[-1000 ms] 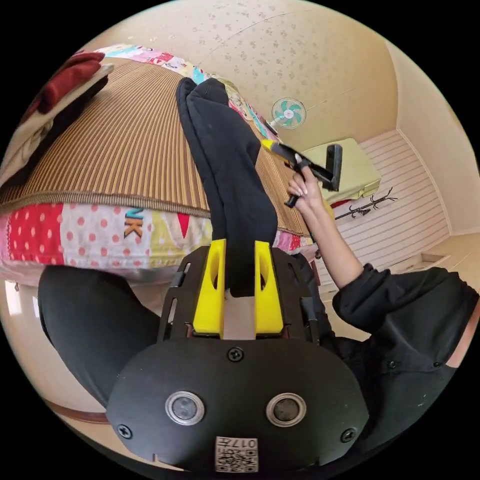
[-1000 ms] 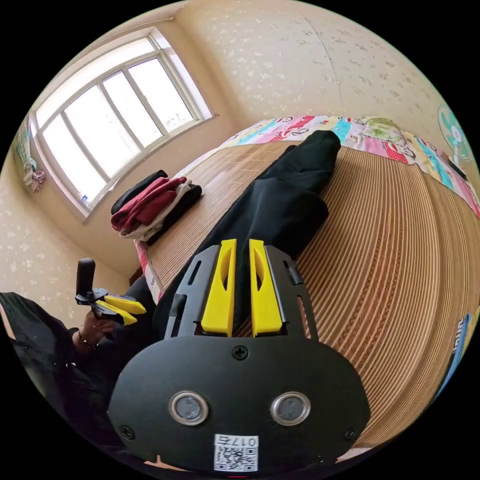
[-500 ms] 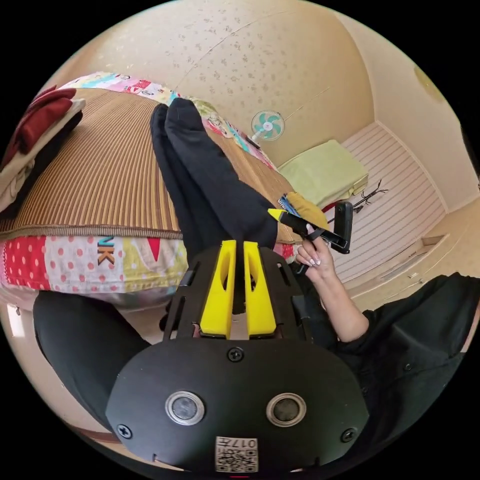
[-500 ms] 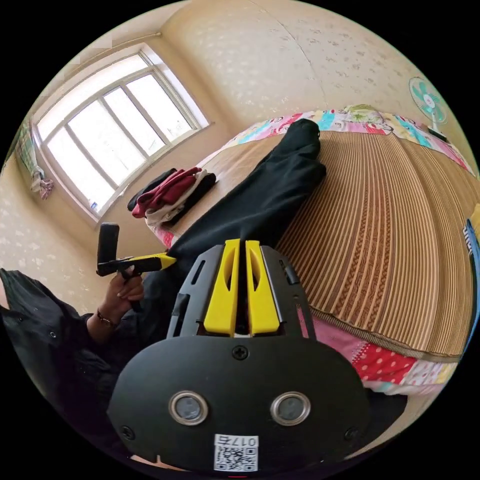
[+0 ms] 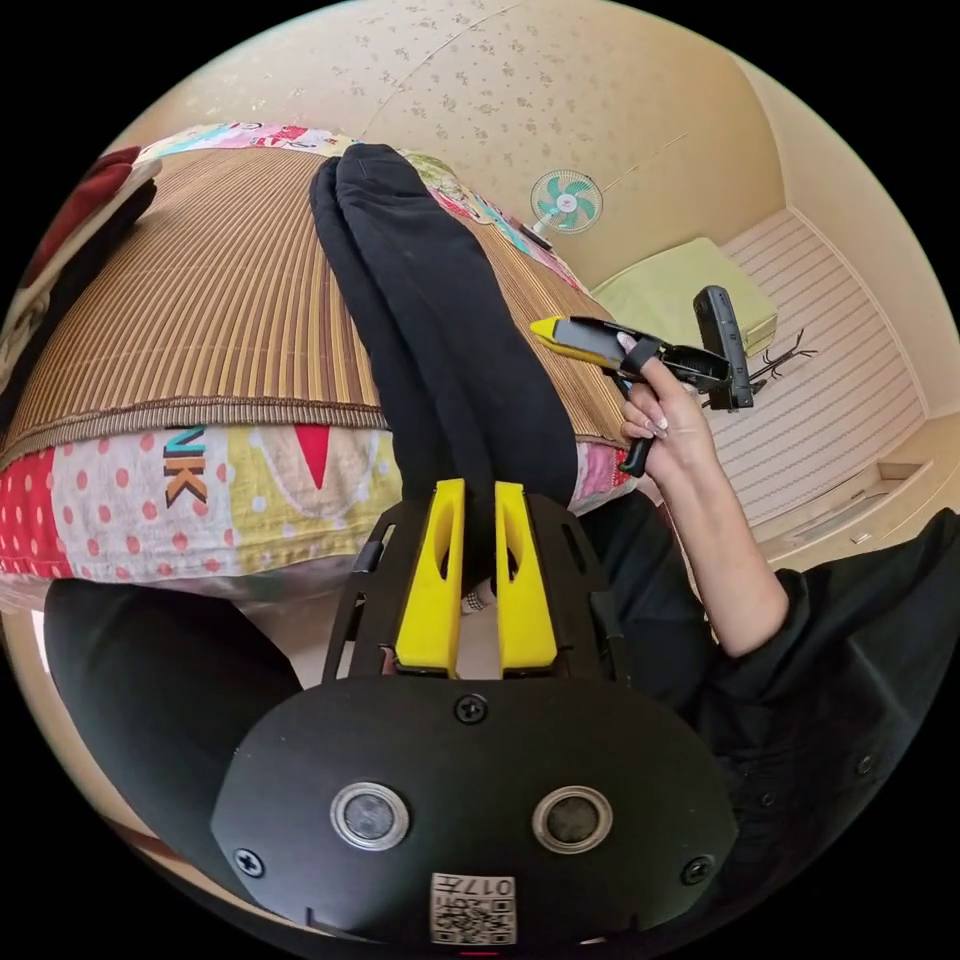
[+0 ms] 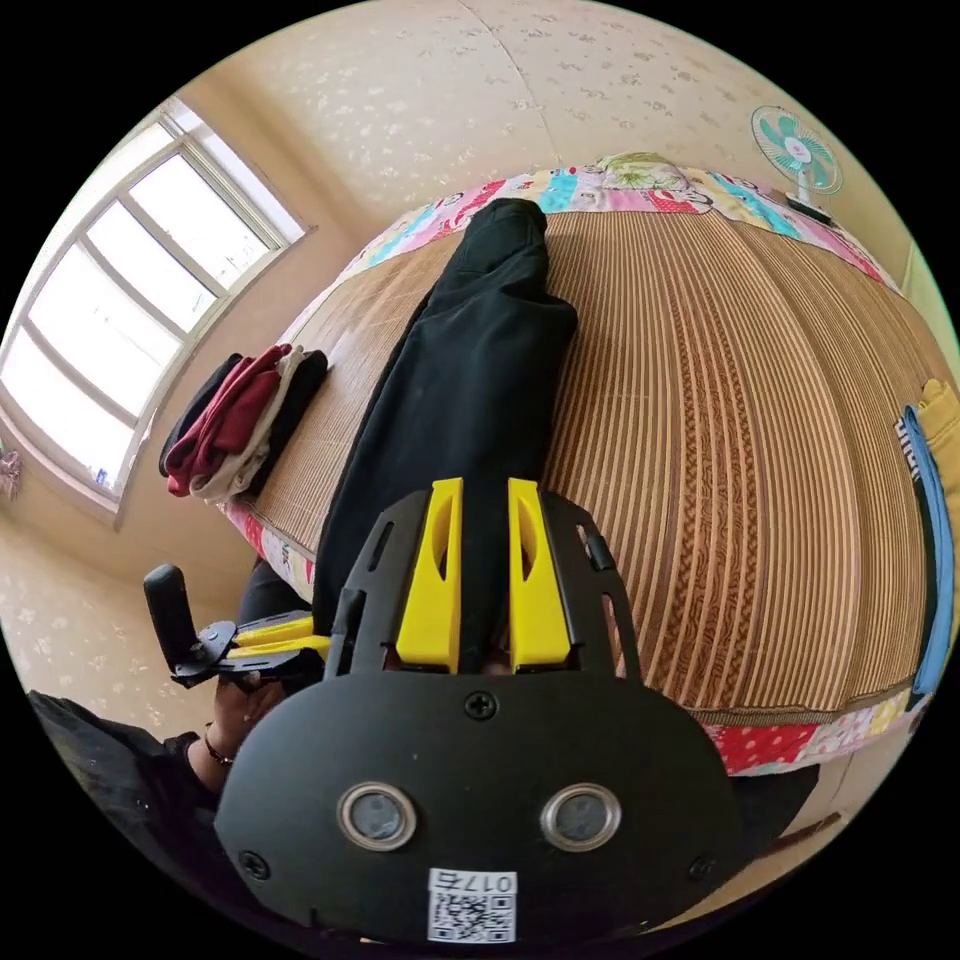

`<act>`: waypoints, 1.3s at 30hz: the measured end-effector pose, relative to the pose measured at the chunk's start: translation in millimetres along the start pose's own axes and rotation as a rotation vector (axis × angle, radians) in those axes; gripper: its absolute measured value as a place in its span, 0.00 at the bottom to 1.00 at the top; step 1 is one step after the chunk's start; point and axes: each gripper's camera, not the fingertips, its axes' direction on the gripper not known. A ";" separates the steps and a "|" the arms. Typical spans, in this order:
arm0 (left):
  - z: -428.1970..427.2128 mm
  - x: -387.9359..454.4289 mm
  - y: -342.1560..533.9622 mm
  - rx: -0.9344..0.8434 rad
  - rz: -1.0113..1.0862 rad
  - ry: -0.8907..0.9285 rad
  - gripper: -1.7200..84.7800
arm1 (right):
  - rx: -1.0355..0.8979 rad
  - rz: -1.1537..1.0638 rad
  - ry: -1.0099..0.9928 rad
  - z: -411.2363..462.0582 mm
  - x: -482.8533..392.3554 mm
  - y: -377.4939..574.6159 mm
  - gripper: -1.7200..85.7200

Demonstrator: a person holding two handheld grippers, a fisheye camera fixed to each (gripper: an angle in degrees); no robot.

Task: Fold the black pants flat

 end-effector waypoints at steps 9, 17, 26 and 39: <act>-1.9 -0.6 4.0 0.016 0.022 0.006 0.08 | -0.213 -0.184 0.090 137.2 -76.0 -135.9 0.11; -11.6 -1.0 7.8 0.067 0.071 0.022 0.07 | 0.120 -0.138 -0.110 100.4 -48.1 -105.4 0.05; -23.6 -35.2 7.5 0.087 -0.054 0.035 0.08 | -0.013 -0.043 -0.426 121.9 11.2 -128.7 0.06; -54.7 -80.3 4.3 0.277 -0.216 0.130 0.18 | -0.224 0.042 -0.470 -3.4 152.7 8.5 0.13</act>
